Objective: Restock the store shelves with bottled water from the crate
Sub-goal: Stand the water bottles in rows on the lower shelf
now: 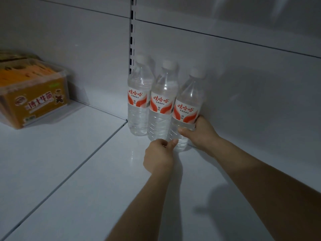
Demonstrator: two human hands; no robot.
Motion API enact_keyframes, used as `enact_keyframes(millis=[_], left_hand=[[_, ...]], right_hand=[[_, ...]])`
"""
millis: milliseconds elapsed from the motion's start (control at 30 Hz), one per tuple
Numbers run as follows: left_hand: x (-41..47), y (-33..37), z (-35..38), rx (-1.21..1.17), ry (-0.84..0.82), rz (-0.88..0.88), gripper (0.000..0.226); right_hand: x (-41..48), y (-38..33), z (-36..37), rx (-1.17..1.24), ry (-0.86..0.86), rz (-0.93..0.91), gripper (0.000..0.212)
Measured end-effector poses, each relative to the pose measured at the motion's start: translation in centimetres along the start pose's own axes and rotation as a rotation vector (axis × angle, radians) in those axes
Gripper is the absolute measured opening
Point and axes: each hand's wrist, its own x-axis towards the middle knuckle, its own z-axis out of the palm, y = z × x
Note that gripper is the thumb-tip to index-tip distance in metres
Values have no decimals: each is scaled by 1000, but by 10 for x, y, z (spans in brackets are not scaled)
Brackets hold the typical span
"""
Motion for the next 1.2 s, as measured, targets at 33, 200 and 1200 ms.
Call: enact_keyframes(millis=[33, 200, 1200], left_hand=[[0, 0, 1, 5, 2, -4, 35], [-2, -4, 2, 115, 30, 39, 36], [-501, 93, 83, 68, -1359, 567, 21]], right_hand=[[1, -2, 0, -37, -24, 8, 45], [-24, 14, -4, -54, 106, 122, 48], [-560, 101, -321, 186, 774, 514, 15]])
